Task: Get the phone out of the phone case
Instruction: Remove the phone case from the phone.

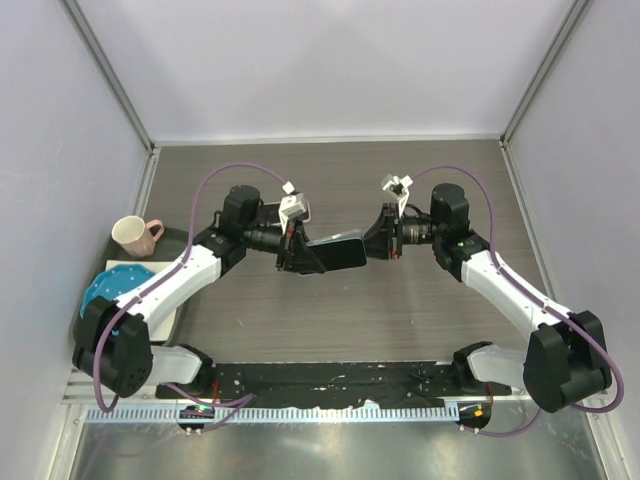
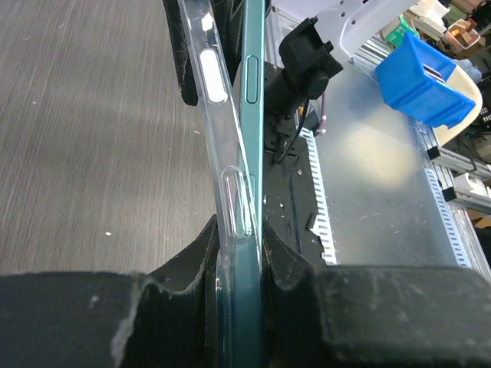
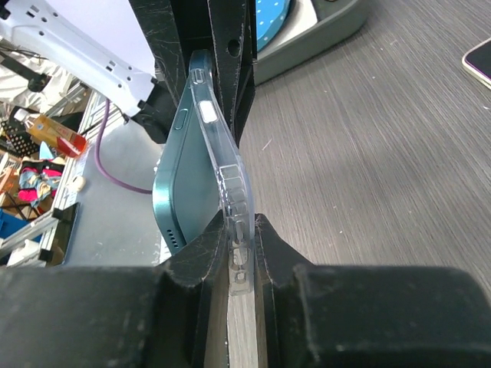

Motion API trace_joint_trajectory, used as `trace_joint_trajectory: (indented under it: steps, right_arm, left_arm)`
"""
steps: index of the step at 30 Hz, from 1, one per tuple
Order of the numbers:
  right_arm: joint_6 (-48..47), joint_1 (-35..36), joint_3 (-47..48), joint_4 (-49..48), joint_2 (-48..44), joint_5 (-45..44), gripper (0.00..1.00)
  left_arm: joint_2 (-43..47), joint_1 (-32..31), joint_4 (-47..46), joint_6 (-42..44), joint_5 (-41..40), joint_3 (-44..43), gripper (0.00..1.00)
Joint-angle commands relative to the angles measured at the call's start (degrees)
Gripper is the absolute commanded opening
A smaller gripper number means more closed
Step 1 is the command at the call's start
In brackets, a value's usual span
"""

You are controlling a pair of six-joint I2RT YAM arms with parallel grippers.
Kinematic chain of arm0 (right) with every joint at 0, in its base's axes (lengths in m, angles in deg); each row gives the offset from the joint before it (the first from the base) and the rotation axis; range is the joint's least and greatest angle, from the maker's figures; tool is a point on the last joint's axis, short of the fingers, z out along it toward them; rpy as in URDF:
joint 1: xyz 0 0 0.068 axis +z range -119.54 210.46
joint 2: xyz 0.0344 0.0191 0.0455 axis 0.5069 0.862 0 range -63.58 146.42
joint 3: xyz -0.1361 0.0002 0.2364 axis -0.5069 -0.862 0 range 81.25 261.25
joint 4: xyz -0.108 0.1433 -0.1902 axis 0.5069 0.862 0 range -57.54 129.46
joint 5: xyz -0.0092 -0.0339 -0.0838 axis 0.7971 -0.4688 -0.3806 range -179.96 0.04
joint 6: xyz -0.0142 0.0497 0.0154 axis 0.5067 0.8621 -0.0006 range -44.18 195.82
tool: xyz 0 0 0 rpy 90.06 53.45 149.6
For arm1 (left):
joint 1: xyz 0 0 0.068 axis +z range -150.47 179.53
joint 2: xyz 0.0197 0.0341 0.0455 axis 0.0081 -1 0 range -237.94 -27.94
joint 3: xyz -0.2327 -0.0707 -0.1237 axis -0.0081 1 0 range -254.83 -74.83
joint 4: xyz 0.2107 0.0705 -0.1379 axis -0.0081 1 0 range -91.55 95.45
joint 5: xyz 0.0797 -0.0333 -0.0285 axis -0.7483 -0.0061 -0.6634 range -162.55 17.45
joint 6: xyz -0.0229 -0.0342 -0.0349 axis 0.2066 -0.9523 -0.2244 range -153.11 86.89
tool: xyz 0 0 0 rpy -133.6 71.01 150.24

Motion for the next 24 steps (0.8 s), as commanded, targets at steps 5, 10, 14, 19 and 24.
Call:
trace_joint_trajectory:
  steps: [5, 10, 14, 19, 24]
  right_arm:
    - [-3.8, 0.6, 0.0, 5.2, 2.1, 1.5, 0.02]
    - [-6.1, -0.8, -1.1, 8.8, 3.0, 1.7, 0.01]
    - [-6.9, -2.5, -3.1, 8.7, 2.3, -1.0, 0.01]
    - [-8.7, -3.7, -4.3, 10.9, 2.2, -3.5, 0.01]
    - [-13.9, -4.1, -4.0, 17.2, 2.3, -5.5, 0.01]
  left_arm:
    - [-6.1, -0.2, -6.7, -0.5, -5.6, -1.6, 0.05]
    - [-9.9, -0.2, -2.4, 2.7, -5.7, -4.6, 0.05]
    - [-13.4, -0.2, -0.4, 5.3, -5.6, -5.7, 0.05]
    - [-19.0, -0.3, 2.1, 9.0, -8.2, -7.2, 0.06]
    - [-21.3, -1.0, 3.7, 13.2, -10.8, -7.1, 0.07]
